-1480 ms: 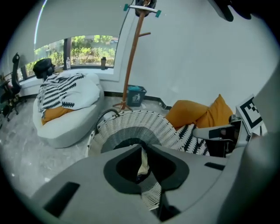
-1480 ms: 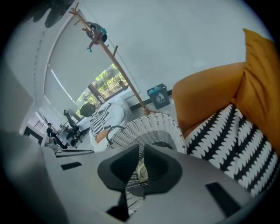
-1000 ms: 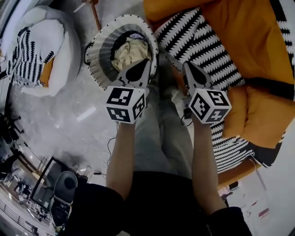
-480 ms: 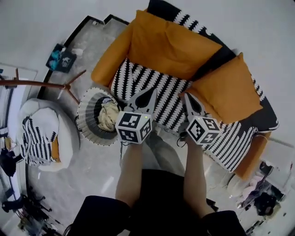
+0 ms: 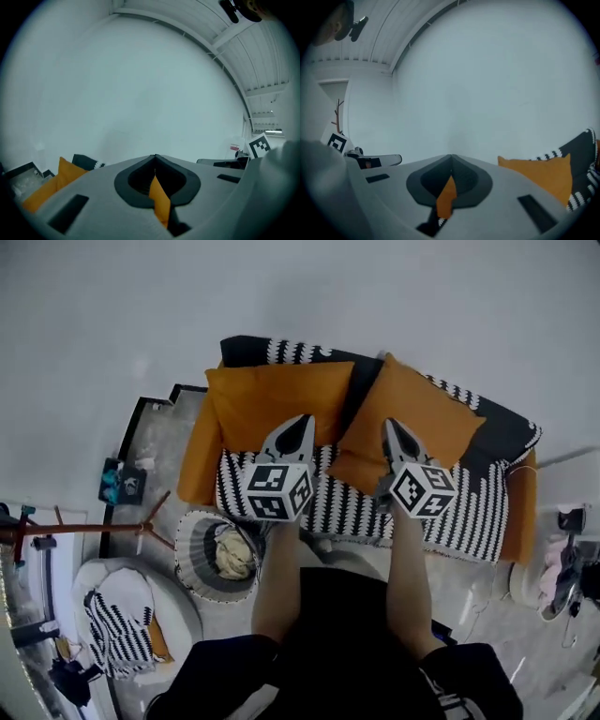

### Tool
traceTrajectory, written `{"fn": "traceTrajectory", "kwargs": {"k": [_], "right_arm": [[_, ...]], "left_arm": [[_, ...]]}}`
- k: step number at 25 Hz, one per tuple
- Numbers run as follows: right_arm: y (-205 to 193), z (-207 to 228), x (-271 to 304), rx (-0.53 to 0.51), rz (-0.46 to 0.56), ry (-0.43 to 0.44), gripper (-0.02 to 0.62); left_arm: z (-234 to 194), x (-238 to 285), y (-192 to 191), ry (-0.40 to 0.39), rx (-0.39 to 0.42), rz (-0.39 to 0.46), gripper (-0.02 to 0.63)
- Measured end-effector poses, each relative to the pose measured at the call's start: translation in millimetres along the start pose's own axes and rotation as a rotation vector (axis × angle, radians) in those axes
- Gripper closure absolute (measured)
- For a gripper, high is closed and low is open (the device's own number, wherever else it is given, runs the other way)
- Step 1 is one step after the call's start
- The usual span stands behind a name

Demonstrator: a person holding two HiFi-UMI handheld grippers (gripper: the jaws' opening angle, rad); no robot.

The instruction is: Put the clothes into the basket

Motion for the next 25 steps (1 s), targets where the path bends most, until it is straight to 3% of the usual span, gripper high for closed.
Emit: {"fn": "traceTrajectory", "kwargs": {"k": [5,9,15,25], "right_arm": [[67.5,12.9,-15.6,-0.054,0.128,-0.040,0.583],[98.6,24.3,-23.5,-0.112,0.167,-0.087,0.583],[121.0,23.2,-28.1,-0.126,0.217,-0.107,0.583],[123.8,14.3,-24.6,-0.151,0.211,-0.097,0.583]], "left_arm": [[42.2,36.2,51.1,-0.083,0.089,0.055,0.597],[67.9,53.3,81.7,-0.111,0.142,0.099,0.597],[85.5,61.6,99.2,-0.141,0.205,0.098,0.597],[78.4,60.2,105.3,-0.117,0.191,0.101,0.597]]}}
Point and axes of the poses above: the fingertips, and each gripper's own axes: x forward along the fingers, z to its right, y out of its top, the point moved 1 cm from there along -x, backward along the fingers, and after that the axes turned 4 degrees about z, right-handed, at the moved point
